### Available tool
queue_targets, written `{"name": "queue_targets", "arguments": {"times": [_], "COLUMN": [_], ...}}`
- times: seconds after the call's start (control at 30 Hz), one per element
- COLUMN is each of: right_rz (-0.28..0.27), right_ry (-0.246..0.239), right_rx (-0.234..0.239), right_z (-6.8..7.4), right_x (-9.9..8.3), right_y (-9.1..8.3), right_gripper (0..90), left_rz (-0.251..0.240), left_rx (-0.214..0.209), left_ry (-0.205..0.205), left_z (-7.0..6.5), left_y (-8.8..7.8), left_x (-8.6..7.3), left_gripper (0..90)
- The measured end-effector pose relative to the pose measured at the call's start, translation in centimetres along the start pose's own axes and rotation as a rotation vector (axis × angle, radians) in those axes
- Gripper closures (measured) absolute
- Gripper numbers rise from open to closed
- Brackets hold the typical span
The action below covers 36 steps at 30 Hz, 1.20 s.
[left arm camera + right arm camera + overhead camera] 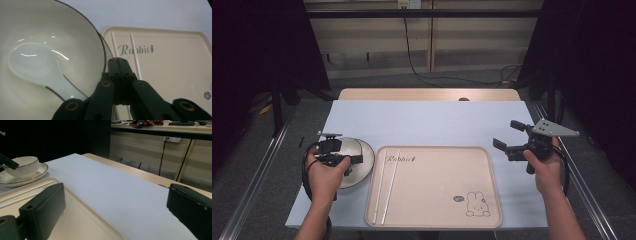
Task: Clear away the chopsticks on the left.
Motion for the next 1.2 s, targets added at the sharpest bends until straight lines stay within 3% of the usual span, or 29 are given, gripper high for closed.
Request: {"name": "queue_targets", "arguments": {"times": [0.17,0.2,0.3,0.37,0.53,0.8,1.2], "right_rz": [0.001,-0.004,-0.001,-0.002,-0.003,-0.005,-0.006], "right_ry": [-0.002,-0.002,-0.002,0.004,-0.004,-0.002,-0.008], "right_rx": [0.007,0.003,0.003,0.003,0.012,0.007,0.008], "right_z": [0.1,0.0,0.0,0.0,0.1,0.3,0.3], "right_x": [-0.1,-0.1,-0.1,0.0,0.0,0.1,0.2], "right_y": [0.2,0.2,0.1,0.0,0.1,0.2,0.4], "right_gripper": [1.8,1.8,1.8,1.8,1.8,1.8,1.9], "left_rz": [0.003,-0.007,0.003,-0.003,0.003,-0.014,-0.031], "left_rx": [0.001,-0.001,0.005,0.009,0.017,0.045,0.094], "left_ry": [-0.014,-0.040,-0.016,-0.034,-0.020,-0.045,-0.048], "left_z": [0.6,0.5,0.8,0.9,1.6,2.7,4.0], "left_y": [-0.6,-0.7,-1.1,-1.5,-2.4,-3.9,-4.8], "left_x": [-0.5,-0.5,-0.6,-0.7,-0.8,-1.0,-0.5], "left_gripper": [90.0,90.0,90.0,90.0,90.0,90.0,90.0]}}
Point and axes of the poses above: each handheld gripper's, and its own axes: y roughly forward along the jaws, x roughly out of its top, z roughly to its left, the point moved 2 cm from there along y, roughly forward along the jaws, and after that the axes turned 15 degrees about -z, right-handed, at the moved point
